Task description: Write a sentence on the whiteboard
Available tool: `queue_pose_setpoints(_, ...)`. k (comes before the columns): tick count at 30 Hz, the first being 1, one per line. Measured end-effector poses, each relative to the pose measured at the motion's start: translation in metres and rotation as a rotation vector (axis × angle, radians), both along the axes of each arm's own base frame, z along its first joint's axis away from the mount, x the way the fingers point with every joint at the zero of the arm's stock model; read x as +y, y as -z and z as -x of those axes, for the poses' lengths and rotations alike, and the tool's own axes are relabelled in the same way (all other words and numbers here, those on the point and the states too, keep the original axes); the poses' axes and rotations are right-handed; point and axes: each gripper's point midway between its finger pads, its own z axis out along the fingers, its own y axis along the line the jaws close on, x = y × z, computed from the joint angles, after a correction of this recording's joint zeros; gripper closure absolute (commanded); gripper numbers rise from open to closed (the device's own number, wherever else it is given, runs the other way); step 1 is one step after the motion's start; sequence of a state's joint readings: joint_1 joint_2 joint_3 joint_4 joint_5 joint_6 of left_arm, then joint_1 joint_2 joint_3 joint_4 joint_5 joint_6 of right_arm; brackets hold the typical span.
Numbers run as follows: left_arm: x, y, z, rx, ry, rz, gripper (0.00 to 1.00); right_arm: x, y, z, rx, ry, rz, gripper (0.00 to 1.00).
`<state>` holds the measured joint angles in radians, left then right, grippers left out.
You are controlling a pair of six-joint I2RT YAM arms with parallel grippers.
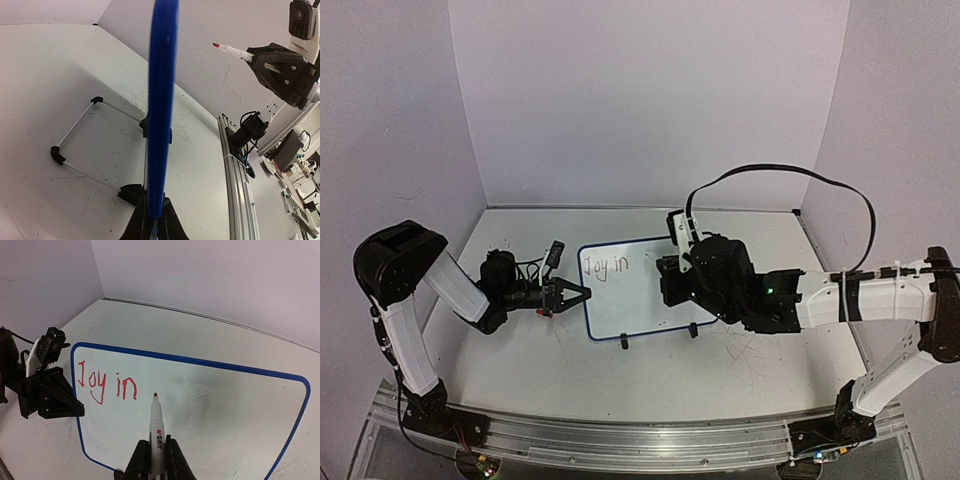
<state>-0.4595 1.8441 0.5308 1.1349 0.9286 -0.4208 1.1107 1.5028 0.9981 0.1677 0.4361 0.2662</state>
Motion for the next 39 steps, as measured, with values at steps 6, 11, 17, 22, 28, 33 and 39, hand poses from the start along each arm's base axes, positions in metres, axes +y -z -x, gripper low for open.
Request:
queue_pose_setpoints(6,0.000,-0.001,0.000,0.000,-0.001,-0.002,1.00,0.001,0.000,0.001,0.008,-0.003,-0.015,1.00)
queue_pose_setpoints(11,0.000,-0.001,0.000,0.000,-0.001,-0.002,1.00,0.007,0.002,0.003,0.021,-0.034,-0.019,1.00)
queue_pose_setpoints(17,0.000,-0.001,0.000,-0.001,-0.001,-0.002,1.00,0.019,0.020,0.004,0.048,-0.071,0.008,1.00)
queue_pose_setpoints(22,0.000,-0.001,0.000,0.001,-0.001,-0.004,1.00,0.020,0.022,0.002,0.047,-0.063,0.009,1.00)
queue_pose_setpoints(28,0.000,-0.001,0.000,0.001,-0.003,-0.005,1.00,0.022,0.020,-0.004,0.040,-0.033,0.003,1.00)
queue_pose_setpoints(33,0.000,-0.001,0.000,0.000,-0.003,-0.005,1.00,0.019,0.022,-0.009,0.041,-0.008,0.001,1.00)
queue_pose_setpoints(39,0.000,-0.001,0.000,0.003,-0.003,-0.006,1.00,0.017,0.024,-0.017,0.050,0.014,-0.006,1.00)
